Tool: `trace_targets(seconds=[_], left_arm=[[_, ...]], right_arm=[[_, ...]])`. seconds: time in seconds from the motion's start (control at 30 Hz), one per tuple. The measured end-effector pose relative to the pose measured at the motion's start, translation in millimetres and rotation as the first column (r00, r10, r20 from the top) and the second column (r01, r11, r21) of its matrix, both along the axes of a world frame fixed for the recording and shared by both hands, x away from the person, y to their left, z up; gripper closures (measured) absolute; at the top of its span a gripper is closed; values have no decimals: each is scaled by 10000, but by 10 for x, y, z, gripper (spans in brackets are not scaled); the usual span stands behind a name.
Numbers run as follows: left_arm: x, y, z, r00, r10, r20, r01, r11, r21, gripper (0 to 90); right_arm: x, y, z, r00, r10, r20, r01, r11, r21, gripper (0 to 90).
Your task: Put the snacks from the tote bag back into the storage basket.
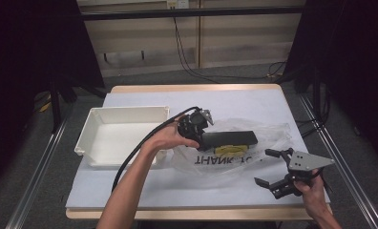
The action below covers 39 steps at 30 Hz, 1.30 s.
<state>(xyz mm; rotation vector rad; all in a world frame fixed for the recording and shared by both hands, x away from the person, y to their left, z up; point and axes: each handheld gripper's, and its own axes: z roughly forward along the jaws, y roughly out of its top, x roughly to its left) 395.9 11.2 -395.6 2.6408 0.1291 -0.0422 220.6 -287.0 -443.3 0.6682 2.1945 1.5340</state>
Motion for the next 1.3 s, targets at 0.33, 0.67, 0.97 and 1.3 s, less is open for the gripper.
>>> trace_targets(seconds=[0.33, 0.67, 0.97, 1.3], left_arm=[[-14, -21, -135, 9999, -97, -79, 100, 9987, 494, 415], [25, -52, -68, 9991, 113, -402, -118, 9999, -117, 402], [5, -48, -81, 9999, 12, 158, -17, 9994, 358, 435], [-44, -46, -113, 9997, -184, 176, 175, 9986, 504, 389]], right_arm=[[-4, 1, 3, 10000, 29, -20, -29, 10000, 2, 2], [-8, 10, -3, 10000, 58, -35, -58, 10000, -58, 2], [-15, 9, -4, 9999, 146, -71, -146, 9999, -20, 2], [-18, 8, -2, 9996, 251, -144, -250, 9997, 23, 1]])
